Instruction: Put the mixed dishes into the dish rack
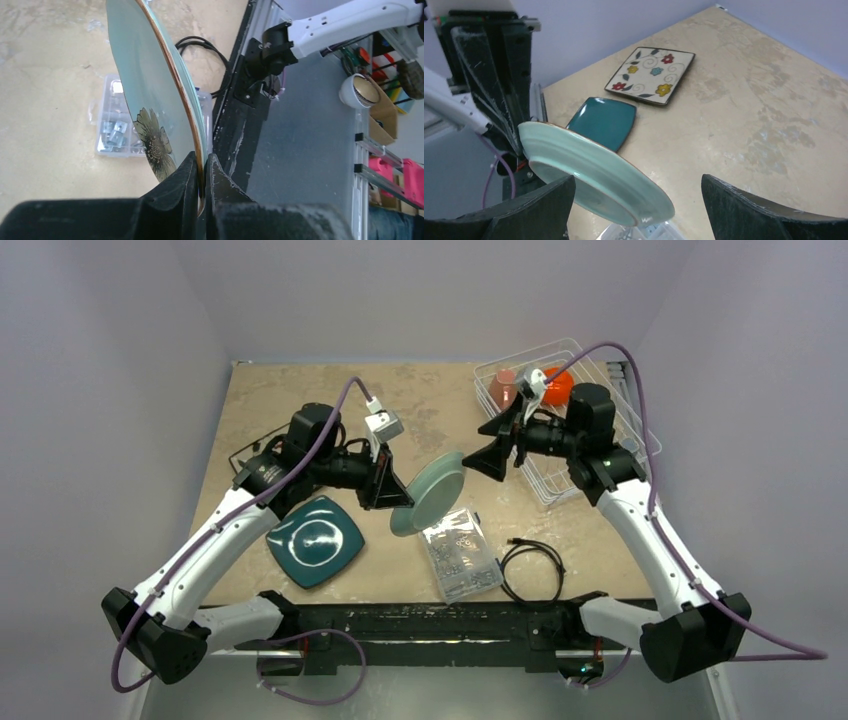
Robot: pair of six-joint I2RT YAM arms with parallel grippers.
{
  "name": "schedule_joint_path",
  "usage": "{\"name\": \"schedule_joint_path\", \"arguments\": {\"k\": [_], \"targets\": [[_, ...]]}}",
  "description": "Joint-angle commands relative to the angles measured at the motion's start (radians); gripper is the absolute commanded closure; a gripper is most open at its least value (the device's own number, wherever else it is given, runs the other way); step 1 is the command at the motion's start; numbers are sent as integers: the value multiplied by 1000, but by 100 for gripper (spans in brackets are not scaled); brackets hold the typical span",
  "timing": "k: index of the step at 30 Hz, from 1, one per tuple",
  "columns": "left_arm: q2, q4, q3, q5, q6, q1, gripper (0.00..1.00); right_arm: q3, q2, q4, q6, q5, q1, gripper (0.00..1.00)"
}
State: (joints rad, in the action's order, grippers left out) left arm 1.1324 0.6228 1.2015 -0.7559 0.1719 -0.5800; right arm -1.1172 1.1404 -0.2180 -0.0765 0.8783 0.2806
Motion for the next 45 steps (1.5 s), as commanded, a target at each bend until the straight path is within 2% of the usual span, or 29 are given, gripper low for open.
{"name": "schedule_joint_path", "arguments": {"k": [1,3,7,11,19,21,25,27,30,32,37,40,45], "targets": [[-14,-136,38,-193,-28,10,100,-70,24,-95,289,98,94,2],[-8,-140,35,-219,-24,10,100,-96,52,-147,347,90,131,2],[5,-139,35,-256,-25,9,100,-207,159,-306,439,250,160,4],[15,-125,35,-261,-35,9,100,-270,221,-448,528,310,233,6],[45,-101,46,-272,-44,10,100,-245,192,-464,525,298,261,8],[44,-95,47,-254,-47,10,100,-223,154,-413,483,245,260,8],[47,-94,49,-269,-48,10,100,-160,93,-339,420,242,262,7],[49,-94,49,-264,-45,9,100,-147,85,-318,392,203,262,6],[55,-95,48,-228,-29,9,100,-104,71,-168,188,-5,262,6],[61,-94,49,-197,-22,9,100,-87,67,-125,123,-110,262,6],[66,-97,51,-192,-13,8,100,-68,38,-81,57,-194,262,6],[65,-100,50,-171,-5,9,100,-64,24,-39,-47,-340,261,4],[53,-92,53,-41,20,9,100,-79,40,-22,-214,-476,261,2]]}}
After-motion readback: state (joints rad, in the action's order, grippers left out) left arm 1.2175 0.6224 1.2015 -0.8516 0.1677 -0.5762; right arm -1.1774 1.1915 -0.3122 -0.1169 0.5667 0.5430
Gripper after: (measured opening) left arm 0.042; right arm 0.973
